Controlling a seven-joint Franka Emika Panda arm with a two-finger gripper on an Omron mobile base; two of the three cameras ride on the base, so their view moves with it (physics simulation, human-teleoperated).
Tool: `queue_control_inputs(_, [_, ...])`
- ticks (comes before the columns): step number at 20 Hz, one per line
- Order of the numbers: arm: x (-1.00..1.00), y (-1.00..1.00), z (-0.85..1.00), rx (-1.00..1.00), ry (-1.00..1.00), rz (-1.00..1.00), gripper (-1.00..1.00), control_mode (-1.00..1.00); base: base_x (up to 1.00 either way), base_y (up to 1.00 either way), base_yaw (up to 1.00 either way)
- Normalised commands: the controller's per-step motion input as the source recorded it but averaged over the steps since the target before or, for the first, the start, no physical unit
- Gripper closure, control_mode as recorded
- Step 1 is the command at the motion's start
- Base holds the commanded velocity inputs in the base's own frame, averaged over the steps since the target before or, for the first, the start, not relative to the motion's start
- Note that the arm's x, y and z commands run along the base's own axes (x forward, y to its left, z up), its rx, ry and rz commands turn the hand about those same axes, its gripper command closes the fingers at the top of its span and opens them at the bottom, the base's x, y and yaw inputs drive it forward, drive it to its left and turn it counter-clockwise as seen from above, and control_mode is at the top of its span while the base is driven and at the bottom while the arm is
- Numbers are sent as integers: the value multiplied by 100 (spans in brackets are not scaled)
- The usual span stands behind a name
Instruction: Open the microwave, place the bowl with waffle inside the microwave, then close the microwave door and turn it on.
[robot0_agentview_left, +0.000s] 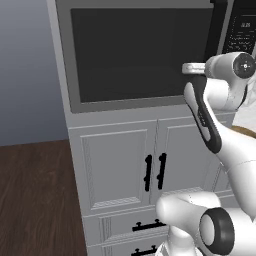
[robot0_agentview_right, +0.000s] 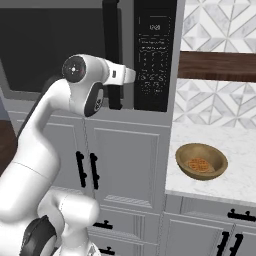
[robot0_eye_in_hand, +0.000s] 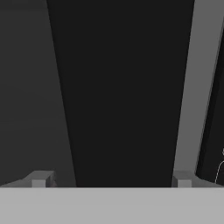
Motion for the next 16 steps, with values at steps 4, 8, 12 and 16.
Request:
queue_control_inputs(4, [39,0,-13,0,0,0,100,-100,0,0,0])
queue_control_inputs(8, [19,0,0,0,2,0,100,-100,0,0,0])
queue_control_inputs(12, [0,0,0,0,0,0,100,-100,0,0,0])
queue_control_inputs(16, [0,0,0,0,0,0,100,-100,0,0,0])
